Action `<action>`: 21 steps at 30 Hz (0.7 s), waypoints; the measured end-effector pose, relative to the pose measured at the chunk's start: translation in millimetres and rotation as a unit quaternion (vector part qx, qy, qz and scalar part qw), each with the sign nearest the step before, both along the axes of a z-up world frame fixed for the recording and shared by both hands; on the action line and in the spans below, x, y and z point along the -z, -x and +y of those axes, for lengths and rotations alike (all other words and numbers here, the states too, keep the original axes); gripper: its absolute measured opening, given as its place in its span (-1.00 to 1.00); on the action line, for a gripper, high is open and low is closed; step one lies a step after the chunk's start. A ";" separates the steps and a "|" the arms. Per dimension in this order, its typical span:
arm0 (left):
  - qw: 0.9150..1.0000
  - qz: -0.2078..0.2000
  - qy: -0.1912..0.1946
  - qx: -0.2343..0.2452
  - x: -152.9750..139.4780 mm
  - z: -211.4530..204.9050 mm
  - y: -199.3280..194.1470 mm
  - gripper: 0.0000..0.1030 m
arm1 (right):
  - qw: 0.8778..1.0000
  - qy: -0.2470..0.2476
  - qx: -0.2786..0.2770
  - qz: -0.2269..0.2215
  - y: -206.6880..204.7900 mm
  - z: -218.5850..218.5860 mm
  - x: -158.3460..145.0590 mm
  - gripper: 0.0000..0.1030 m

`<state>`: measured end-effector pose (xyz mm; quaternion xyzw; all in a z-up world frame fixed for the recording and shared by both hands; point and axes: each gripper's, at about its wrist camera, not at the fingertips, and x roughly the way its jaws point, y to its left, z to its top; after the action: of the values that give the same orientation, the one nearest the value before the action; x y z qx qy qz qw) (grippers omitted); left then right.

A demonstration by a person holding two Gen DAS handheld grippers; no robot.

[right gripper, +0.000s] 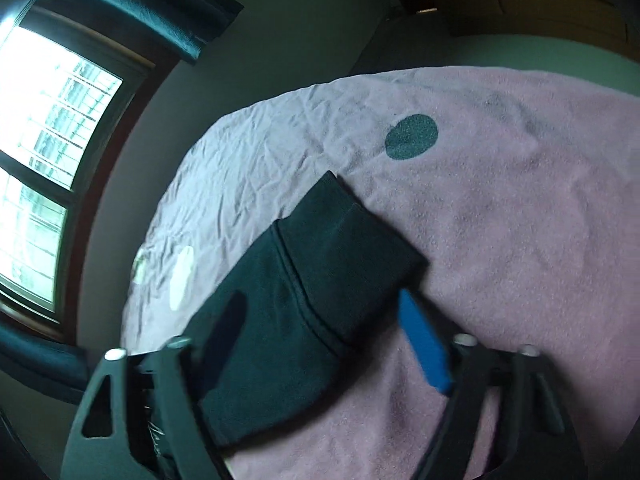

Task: Fold small clothes
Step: 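Grasp the sweatshirt sleeve cuff with the right gripper and lift it, then fold the held sleeve across the sweatshirt body and open the right gripper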

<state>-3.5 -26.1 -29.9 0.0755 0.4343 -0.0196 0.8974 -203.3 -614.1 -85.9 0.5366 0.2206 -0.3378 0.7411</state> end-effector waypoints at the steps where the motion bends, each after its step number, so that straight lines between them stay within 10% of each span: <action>1: 1.000 0.000 0.000 0.000 0.5 -0.1 -0.4 0.96 | 1.000 0.000 0.001 0.007 1.1 1.7 2.3 -0.21; 5: 1.000 -0.001 0.001 0.000 -0.2 1.5 -0.4 0.96 | 0.999 -0.023 0.007 -0.028 12.1 -5.1 11.7 -0.66; 9: 1.000 -0.003 0.000 -0.005 -3.3 10.8 -1.7 0.96 | 0.997 -0.013 0.011 -0.080 23.2 7.2 -9.3 -0.69; 16: 1.000 -0.012 -0.007 -0.012 -13.5 34.2 -1.3 0.96 | 0.978 0.096 -0.078 -0.165 -16.0 73.7 -118.5 -0.71; 21: 0.999 -0.019 -0.005 -0.026 -20.2 60.8 1.6 0.96 | 0.941 0.163 -0.202 -0.216 -81.0 166.3 -196.8 -0.71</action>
<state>-5.2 34.7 -9.7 0.0691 0.4192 0.0075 0.9053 -122.3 -447.9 110.9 0.4129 0.1006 -0.0882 0.9009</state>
